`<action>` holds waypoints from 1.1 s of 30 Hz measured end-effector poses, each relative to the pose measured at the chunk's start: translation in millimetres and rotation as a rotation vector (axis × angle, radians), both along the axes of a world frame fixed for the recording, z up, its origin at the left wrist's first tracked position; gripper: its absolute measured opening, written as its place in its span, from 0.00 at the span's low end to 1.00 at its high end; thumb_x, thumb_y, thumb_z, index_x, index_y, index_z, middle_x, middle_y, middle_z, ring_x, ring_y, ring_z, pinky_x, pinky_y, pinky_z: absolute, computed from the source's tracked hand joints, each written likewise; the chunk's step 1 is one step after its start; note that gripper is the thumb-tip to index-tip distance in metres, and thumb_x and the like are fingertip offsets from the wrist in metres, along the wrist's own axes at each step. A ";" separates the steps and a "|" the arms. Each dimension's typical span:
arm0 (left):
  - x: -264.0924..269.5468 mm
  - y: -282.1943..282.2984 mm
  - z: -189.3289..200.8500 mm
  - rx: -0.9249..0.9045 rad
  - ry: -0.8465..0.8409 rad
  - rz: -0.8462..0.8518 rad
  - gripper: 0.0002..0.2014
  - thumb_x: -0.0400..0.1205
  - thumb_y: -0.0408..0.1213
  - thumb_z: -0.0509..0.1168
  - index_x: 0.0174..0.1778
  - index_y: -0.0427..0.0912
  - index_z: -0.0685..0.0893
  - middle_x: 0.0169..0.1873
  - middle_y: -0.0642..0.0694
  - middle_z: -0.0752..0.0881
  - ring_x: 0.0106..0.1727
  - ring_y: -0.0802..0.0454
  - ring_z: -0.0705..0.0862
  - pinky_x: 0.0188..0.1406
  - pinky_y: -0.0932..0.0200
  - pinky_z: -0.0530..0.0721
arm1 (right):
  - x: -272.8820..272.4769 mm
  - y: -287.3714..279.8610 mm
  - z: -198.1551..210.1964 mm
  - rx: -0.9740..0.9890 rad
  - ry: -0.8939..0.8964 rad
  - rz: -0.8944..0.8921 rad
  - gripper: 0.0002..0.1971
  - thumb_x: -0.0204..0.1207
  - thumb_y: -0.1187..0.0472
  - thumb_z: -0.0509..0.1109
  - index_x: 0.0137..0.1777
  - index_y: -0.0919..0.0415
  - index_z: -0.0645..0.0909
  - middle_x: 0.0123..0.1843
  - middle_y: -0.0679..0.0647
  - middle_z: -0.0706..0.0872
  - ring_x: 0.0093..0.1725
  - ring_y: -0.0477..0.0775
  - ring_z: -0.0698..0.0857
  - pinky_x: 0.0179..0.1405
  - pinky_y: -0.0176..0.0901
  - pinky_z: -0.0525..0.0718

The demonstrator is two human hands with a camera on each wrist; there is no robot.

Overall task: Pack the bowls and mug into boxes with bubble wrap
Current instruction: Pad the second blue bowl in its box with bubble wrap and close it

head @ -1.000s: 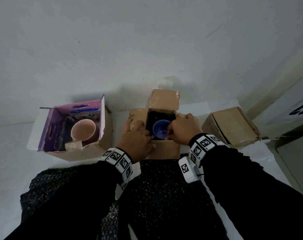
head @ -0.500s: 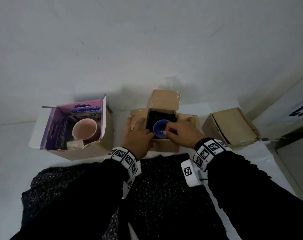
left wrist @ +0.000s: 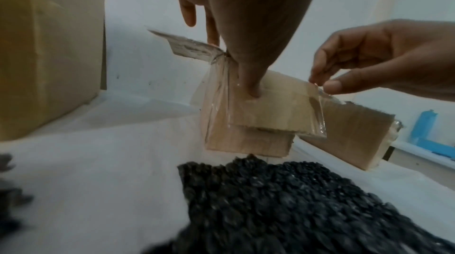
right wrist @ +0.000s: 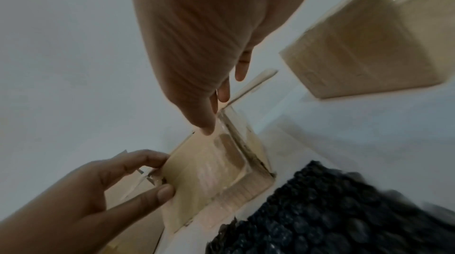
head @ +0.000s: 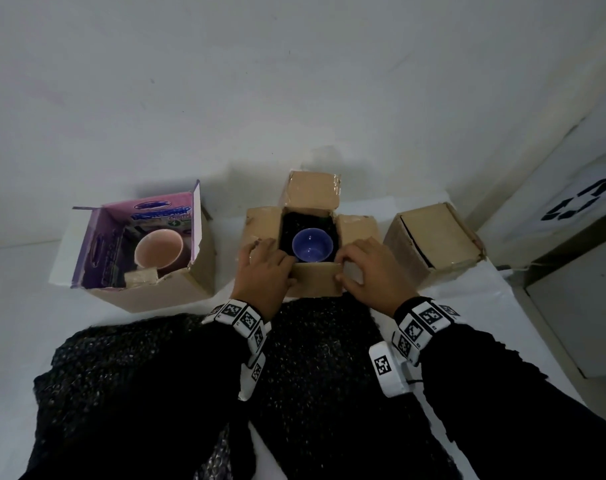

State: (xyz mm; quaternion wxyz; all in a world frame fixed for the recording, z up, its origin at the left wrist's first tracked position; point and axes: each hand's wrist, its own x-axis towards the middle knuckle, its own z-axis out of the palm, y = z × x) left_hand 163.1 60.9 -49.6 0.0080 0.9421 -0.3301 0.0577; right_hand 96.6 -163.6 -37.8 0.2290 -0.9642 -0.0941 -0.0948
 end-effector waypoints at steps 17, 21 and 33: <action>-97.2 16.0 -14.6 0.052 0.189 -0.367 0.50 0.65 0.75 0.59 0.81 0.55 0.57 0.81 0.48 0.61 0.80 0.45 0.56 0.78 0.40 0.58 | -131.8 30.7 -39.1 -0.043 0.400 -0.044 0.09 0.67 0.60 0.68 0.47 0.50 0.80 0.47 0.46 0.80 0.54 0.52 0.72 0.49 0.46 0.73; -98.2 10.0 -6.2 0.089 0.206 -0.369 0.41 0.69 0.64 0.66 0.79 0.59 0.62 0.62 0.55 0.78 0.68 0.48 0.71 0.71 0.42 0.64 | -128.1 30.2 -11.8 0.254 0.306 -0.053 0.12 0.69 0.69 0.65 0.47 0.52 0.77 0.51 0.47 0.74 0.49 0.47 0.76 0.49 0.41 0.77; -79.9 5.2 55.6 -0.247 0.392 -0.265 0.10 0.79 0.45 0.57 0.52 0.45 0.71 0.42 0.44 0.84 0.42 0.41 0.83 0.41 0.46 0.81 | -101.9 38.4 38.6 0.353 0.469 -0.074 0.20 0.57 0.50 0.87 0.48 0.49 0.85 0.45 0.44 0.89 0.46 0.43 0.87 0.45 0.37 0.82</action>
